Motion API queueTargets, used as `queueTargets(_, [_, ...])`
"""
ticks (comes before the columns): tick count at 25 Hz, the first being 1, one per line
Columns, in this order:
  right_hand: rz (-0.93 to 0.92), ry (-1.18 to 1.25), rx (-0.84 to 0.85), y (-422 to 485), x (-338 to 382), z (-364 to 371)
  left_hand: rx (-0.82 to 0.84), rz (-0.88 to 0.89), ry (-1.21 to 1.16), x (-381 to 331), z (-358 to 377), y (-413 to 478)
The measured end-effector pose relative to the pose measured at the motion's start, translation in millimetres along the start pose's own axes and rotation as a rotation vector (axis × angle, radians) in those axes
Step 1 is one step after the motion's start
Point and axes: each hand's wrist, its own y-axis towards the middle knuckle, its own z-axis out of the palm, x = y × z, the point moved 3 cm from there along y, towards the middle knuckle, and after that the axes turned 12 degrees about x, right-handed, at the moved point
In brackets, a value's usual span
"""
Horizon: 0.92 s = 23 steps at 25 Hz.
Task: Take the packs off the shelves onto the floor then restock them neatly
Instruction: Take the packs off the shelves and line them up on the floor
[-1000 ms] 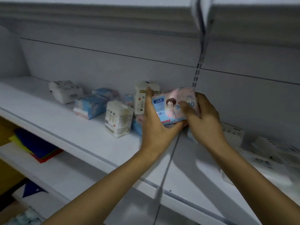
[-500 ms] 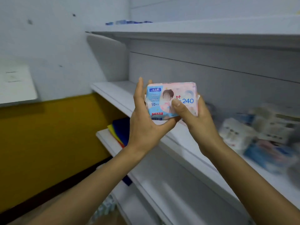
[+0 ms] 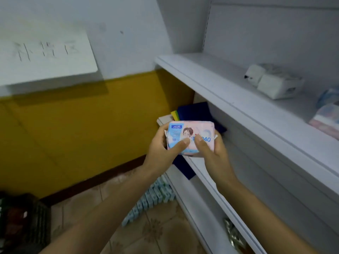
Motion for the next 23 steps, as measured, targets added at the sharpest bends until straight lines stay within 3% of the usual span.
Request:
queueTargets(4, [0.321,0.063,0.108,45.3,-82.7,-8.9,0.017,-0.196,0.149,65.7,-35.7,32.2])
queueTargets(9, [0.517,0.108,0.11,96.0,-177.6,-0.8,0.01,-0.343,0.424,143.3,-66.2,87.9])
queueTargets(14, [0.793,0.097,-0.009,103.6,-285.5,-7.9,0.02,-0.709,0.209,268.9,-61.0,96.6])
queueTargets(19, [1.268,0.177,0.053,84.1,-405.0,-15.1,0.023,-0.872,0.12,403.7,-54.5,81.8])
queueTargets(23, [1.393,0.005,0.033,78.2,-511.3,-13.2,-0.024,-1.034,-0.034,515.9,-42.1,59.2])
